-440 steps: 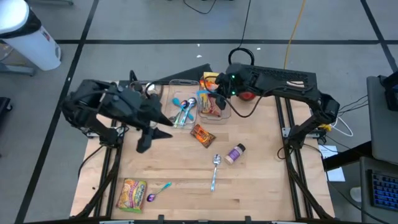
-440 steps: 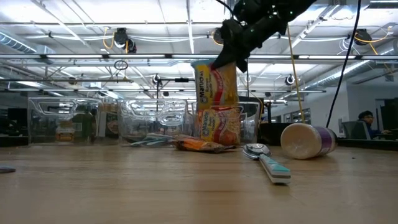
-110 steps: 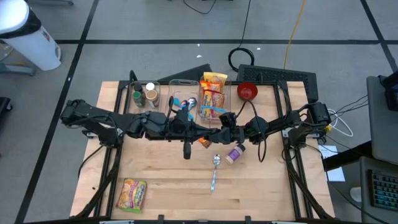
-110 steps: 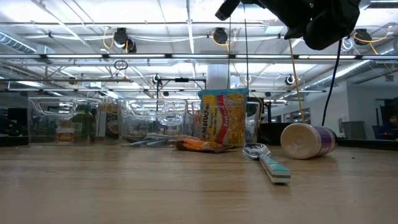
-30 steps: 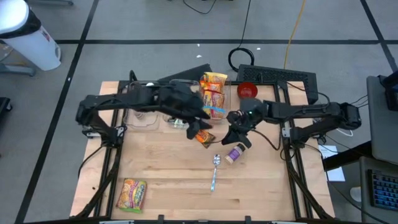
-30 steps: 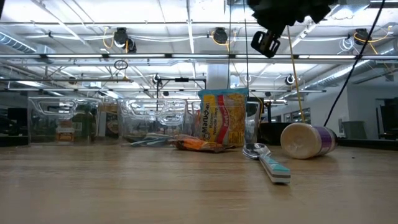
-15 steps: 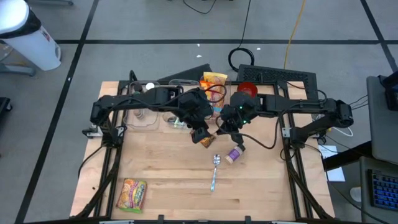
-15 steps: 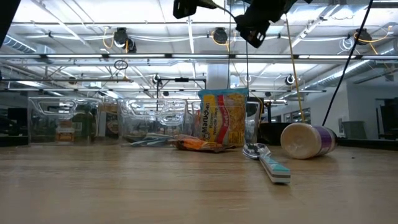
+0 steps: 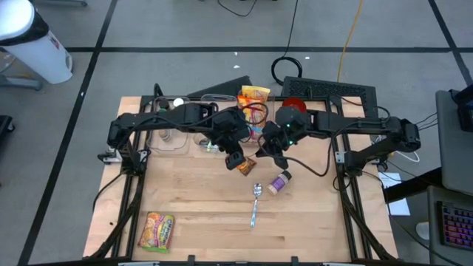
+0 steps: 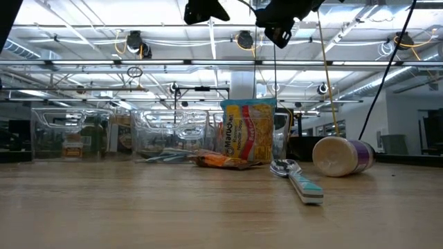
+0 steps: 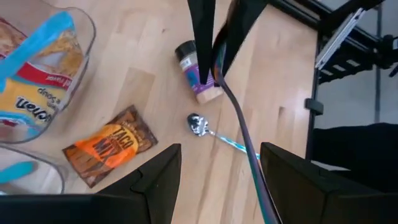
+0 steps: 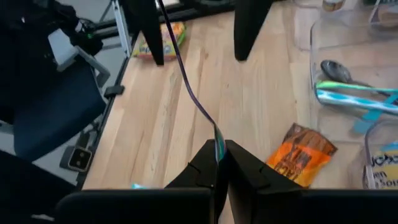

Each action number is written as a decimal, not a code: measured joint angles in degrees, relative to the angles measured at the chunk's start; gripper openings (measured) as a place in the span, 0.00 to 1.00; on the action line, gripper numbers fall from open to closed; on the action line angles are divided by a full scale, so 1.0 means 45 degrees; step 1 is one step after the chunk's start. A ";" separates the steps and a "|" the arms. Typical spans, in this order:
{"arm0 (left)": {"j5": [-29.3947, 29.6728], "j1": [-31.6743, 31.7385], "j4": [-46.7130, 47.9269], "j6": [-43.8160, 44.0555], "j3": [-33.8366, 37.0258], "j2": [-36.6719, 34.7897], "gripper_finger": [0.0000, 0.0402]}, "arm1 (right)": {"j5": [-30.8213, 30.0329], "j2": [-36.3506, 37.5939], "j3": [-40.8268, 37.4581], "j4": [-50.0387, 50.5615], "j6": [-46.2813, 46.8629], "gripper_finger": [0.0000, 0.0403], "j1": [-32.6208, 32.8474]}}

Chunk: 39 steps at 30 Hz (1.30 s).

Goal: Pick & Place Food Item
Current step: Put the purple and blue spoon into the middle transparent bin

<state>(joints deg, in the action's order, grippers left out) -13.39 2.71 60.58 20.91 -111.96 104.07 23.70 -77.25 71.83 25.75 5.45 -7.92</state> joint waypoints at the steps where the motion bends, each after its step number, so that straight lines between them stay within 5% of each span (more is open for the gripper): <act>1: 0.0060 -0.0002 0.0055 0.0000 0.0000 0.0000 0.57 | 0.0004 -0.0013 0.0000 -0.0144 0.0063 0.01 -0.0004; 13: 0.0758 -0.0012 0.0194 -0.0002 0.0000 0.0000 0.52 | 0.0046 0.0053 -0.0005 -0.0343 0.0229 0.01 -0.0165; 26: 0.0725 0.0042 0.0134 -0.0963 0.0000 0.0000 0.03 | -0.0095 0.0049 -0.0019 -0.0326 0.0304 0.01 -0.0185; 31: 0.0778 0.0051 0.0146 -0.1492 0.0000 -0.0001 0.01 | 0.0004 0.0044 -0.0019 -0.0318 0.0269 0.04 -0.0180; 39: 0.0910 0.0071 0.0238 -0.1915 0.0005 -0.0010 0.01 | 0.0254 0.0049 -0.0019 -0.0456 0.0224 0.24 -0.0155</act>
<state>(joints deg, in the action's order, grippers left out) -9.30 3.03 61.65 12.29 -111.94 104.03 24.84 -77.03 71.75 23.70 6.46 -8.62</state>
